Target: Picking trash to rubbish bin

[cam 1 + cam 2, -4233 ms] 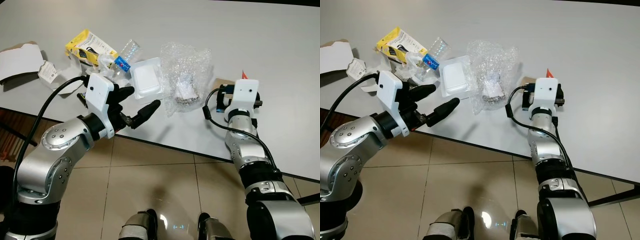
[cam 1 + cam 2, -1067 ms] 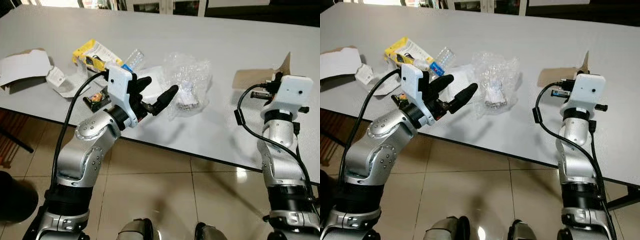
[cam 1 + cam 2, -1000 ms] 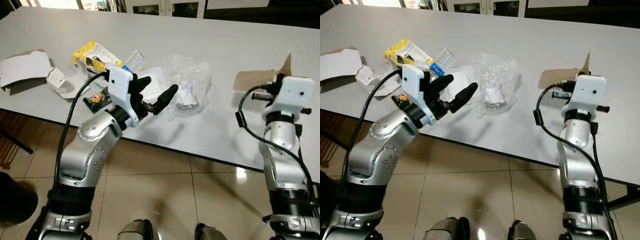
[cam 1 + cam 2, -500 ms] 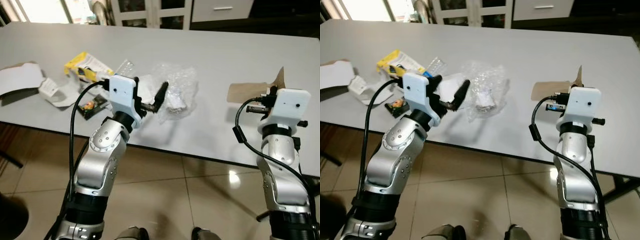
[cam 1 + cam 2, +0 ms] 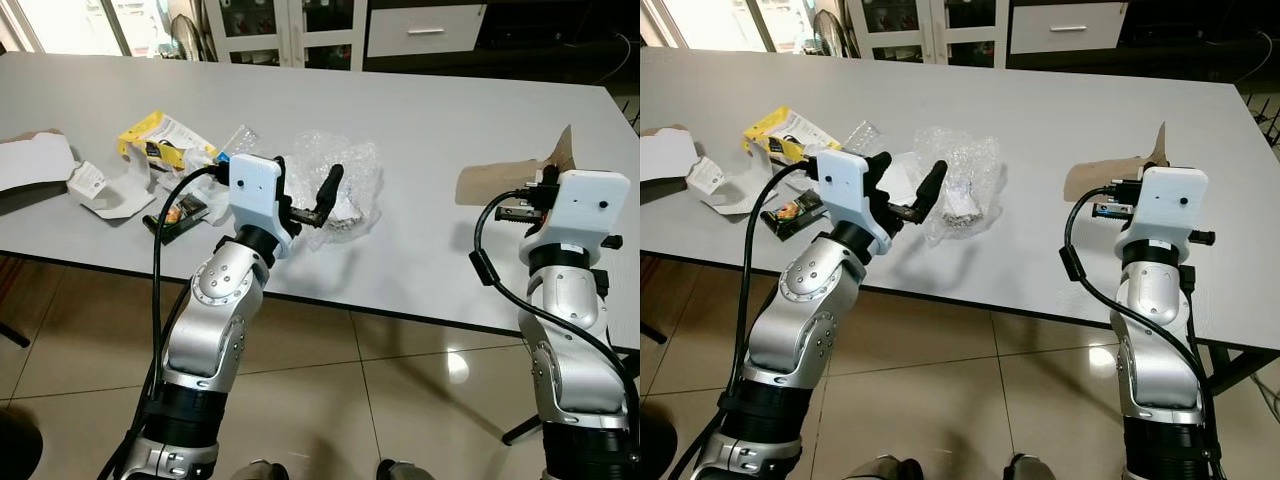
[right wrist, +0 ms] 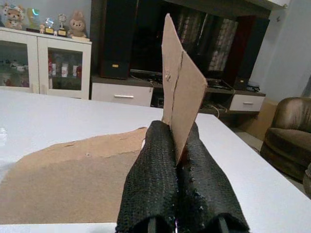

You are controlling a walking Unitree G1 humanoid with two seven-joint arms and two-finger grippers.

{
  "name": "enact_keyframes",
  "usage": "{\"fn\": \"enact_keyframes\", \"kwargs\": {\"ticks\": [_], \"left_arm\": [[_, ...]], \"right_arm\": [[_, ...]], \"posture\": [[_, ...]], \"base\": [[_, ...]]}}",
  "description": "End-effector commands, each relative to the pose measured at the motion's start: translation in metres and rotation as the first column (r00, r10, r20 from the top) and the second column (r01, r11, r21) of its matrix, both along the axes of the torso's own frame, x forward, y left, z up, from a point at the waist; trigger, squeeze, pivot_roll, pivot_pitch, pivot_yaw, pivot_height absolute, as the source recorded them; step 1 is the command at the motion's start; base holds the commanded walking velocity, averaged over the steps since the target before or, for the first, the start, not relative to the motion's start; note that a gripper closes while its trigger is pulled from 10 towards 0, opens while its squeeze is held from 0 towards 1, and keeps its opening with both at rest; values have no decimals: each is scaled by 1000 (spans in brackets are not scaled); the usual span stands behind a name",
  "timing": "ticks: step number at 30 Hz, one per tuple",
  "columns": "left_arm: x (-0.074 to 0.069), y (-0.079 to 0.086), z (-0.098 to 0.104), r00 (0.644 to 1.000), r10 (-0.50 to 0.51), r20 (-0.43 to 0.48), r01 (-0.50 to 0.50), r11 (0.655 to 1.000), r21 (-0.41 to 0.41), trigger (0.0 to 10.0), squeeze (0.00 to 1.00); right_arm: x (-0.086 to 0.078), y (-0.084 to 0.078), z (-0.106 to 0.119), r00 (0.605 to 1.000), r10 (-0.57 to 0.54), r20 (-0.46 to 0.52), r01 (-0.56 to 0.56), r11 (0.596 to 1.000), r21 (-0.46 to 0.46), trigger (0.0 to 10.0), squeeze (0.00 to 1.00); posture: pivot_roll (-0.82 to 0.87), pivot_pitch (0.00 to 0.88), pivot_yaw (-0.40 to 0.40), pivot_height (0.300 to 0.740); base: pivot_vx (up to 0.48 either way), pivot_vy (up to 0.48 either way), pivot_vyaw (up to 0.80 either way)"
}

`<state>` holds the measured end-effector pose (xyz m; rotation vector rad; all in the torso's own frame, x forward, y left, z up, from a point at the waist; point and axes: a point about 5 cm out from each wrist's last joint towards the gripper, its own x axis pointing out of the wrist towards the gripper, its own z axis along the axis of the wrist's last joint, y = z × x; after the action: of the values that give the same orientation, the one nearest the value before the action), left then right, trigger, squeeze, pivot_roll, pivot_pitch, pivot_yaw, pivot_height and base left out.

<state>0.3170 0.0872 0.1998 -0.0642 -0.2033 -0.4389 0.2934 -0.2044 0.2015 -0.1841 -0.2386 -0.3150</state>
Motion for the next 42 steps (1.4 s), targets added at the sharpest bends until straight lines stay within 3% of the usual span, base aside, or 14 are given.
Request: {"fn": "enact_keyframes", "kwargs": {"ticks": [1,28,42], "left_arm": [[-1,-4,-1,1000,-26,-6,26,1000,-3,10000,0],[1,-3,-8,996,-33,-84,30,999,-38,10000,0],[0,-4,-8,995,-47,-90,45,999,-26,10000,0]], "right_arm": [[0,5,5,1000,15,11,-15,1000,-8,10000,0],[0,2,-1,999,11,-36,-10,1000,30,10000,0],[1,2,-4,999,11,-48,-10,999,40,10000,0]], "posture": [[-73,62,58,740],[-74,71,51,740],[-67,74,54,740]], "base": [[0,0,0],[0,0,0],[-288,0,0]]}}
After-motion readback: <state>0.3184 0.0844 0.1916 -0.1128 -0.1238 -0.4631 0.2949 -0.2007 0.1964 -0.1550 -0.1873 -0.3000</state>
